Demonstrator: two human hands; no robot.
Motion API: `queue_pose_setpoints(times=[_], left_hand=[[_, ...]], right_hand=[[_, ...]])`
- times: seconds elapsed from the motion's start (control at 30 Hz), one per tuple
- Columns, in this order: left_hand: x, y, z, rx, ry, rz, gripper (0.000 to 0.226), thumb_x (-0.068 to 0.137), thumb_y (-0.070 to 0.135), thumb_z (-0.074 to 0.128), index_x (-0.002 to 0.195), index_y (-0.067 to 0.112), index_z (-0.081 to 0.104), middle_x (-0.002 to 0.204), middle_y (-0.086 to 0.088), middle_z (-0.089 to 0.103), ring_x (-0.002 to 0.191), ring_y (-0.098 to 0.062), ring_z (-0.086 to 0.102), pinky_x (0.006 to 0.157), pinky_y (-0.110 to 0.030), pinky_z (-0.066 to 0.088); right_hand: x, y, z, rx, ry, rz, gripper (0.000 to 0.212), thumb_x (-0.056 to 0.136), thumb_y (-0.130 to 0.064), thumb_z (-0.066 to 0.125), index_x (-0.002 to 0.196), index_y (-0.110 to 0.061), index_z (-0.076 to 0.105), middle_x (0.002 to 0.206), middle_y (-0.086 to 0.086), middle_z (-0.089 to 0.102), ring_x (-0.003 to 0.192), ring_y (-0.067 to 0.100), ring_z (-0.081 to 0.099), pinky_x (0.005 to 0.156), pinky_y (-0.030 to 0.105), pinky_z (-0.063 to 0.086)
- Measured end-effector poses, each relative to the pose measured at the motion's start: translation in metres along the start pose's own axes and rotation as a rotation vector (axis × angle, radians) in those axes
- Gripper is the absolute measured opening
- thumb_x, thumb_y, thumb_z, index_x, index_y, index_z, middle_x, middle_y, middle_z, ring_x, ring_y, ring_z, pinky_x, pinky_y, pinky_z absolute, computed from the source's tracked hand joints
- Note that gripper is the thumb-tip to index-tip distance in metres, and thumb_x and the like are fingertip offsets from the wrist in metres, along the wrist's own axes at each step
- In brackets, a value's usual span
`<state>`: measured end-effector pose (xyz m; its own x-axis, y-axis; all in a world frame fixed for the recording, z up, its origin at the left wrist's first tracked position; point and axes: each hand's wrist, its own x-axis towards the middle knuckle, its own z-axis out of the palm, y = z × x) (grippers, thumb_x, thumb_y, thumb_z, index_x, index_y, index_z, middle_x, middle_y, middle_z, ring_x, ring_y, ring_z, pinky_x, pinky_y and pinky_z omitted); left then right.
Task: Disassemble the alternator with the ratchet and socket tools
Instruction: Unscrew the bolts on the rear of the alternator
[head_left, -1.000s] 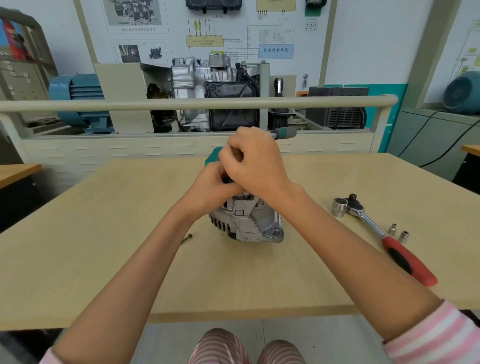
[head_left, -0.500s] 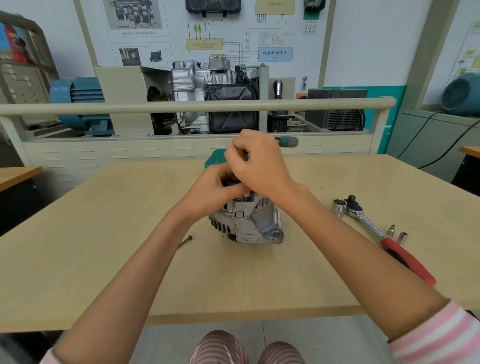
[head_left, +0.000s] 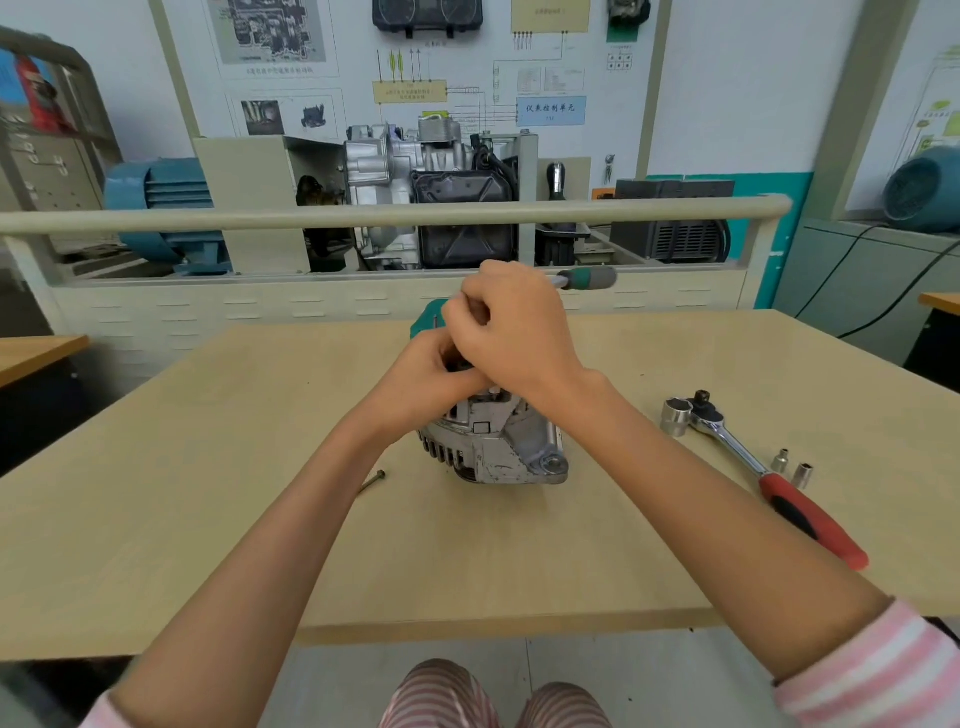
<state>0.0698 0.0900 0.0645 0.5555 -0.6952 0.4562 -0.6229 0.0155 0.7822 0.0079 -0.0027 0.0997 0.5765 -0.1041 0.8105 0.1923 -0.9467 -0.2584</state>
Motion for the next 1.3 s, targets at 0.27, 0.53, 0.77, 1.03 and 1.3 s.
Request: queue_pose_setpoints(times=[0.27,0.53,0.77,1.03,1.3], left_hand=[[0.002,0.001,0.002,-0.005,0.058,0.034,0.034,0.077,-0.007,0.062,0.085,0.027,0.059,0.072,0.012,0.067,0.068,0.004,0.060,0.060,-0.015,0.048],[-0.001,0.000,0.001,0.013,0.024,0.007,0.018,0.079,0.002,0.066,0.080,0.020,0.065,0.073,0.008,0.069,0.073,-0.003,0.062,0.066,-0.020,0.049],[0.001,0.001,0.000,0.000,0.025,-0.002,0.024,0.078,-0.006,0.064,0.081,0.018,0.063,0.072,0.005,0.066,0.070,-0.004,0.060,0.063,-0.018,0.047],[0.000,0.001,0.003,0.021,0.054,-0.030,0.016,0.077,-0.004,0.066,0.080,0.012,0.064,0.077,-0.009,0.068,0.073,-0.012,0.060,0.065,-0.030,0.049],[0.001,0.000,-0.001,0.001,0.025,0.004,0.025,0.077,-0.007,0.062,0.086,0.017,0.063,0.085,-0.015,0.069,0.078,-0.010,0.062,0.067,-0.029,0.049]], right_hand=[[0.000,-0.002,0.004,-0.347,-0.024,-0.049,0.028,0.086,-0.024,0.047,0.069,-0.008,0.061,0.071,0.008,0.052,0.072,0.026,0.052,0.064,0.033,0.027],[0.004,0.010,-0.002,-0.200,-0.075,0.040,0.038,0.087,-0.024,0.046,0.053,-0.018,0.032,0.058,-0.005,0.032,0.059,0.017,0.039,0.059,0.028,0.025],[0.001,0.007,-0.001,-0.006,-0.015,-0.031,0.028,0.084,-0.017,0.052,0.057,-0.011,0.049,0.062,0.002,0.043,0.062,0.019,0.045,0.059,0.033,0.035],[0.001,0.001,0.005,-0.542,-0.039,0.039,0.029,0.089,-0.031,0.040,0.081,-0.011,0.060,0.081,0.006,0.051,0.075,0.023,0.047,0.066,0.032,0.026],[0.001,0.003,-0.002,-0.043,-0.051,-0.103,0.029,0.084,-0.016,0.052,0.057,-0.011,0.045,0.063,0.003,0.041,0.064,0.022,0.045,0.061,0.032,0.032]])
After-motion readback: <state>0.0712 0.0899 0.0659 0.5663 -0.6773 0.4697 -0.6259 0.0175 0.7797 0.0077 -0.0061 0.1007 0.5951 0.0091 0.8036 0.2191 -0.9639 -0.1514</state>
